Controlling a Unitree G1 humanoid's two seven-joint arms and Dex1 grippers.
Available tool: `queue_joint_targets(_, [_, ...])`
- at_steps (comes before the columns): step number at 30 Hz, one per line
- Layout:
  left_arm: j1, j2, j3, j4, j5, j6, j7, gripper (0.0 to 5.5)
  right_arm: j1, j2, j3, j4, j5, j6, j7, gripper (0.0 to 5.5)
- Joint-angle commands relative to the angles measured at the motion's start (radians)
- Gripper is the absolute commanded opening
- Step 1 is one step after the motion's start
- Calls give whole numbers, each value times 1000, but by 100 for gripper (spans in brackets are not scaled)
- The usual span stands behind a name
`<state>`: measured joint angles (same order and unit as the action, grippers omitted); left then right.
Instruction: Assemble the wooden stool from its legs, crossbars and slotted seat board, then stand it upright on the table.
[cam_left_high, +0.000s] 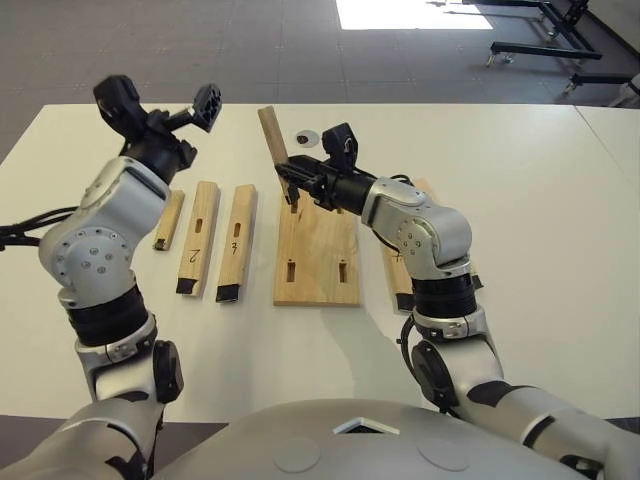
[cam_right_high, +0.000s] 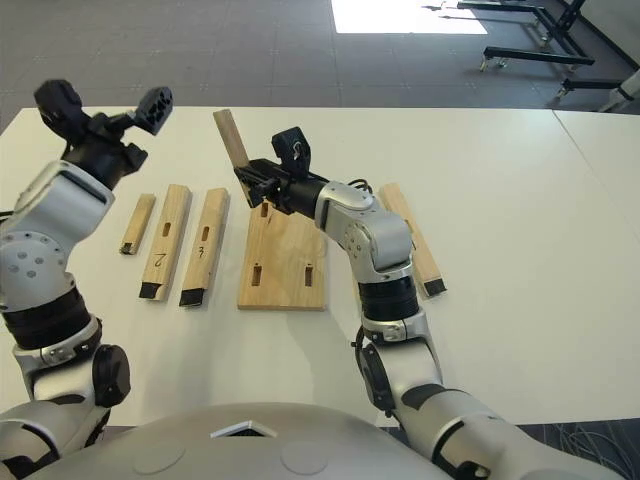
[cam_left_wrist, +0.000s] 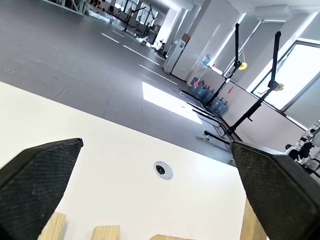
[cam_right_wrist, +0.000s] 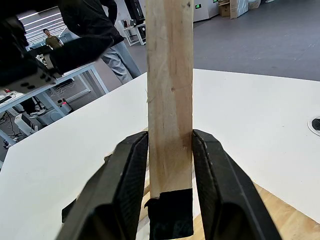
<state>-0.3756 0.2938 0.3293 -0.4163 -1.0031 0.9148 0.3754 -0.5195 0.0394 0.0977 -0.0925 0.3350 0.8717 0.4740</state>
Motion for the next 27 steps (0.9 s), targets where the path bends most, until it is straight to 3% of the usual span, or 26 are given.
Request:
queue_joint_targets(1, [24,-71,13,-42,-89,14,44,540,14,7,69,-10,-21,-17,-30,130])
queue_joint_targets(7, [25,-115,13,-61,-241,11,105,540,27,25,134,17,-33,-42,-53,130])
queue_joint_targets(18, [82,-75,-68,-75,-250,22,124,540,-2,47,125,-33,40,-14,-49,130])
queue_joint_targets(27, [57,-62,-29,-58,-407,-20,188,400,32,23,173,-37,22,-27,-55,130])
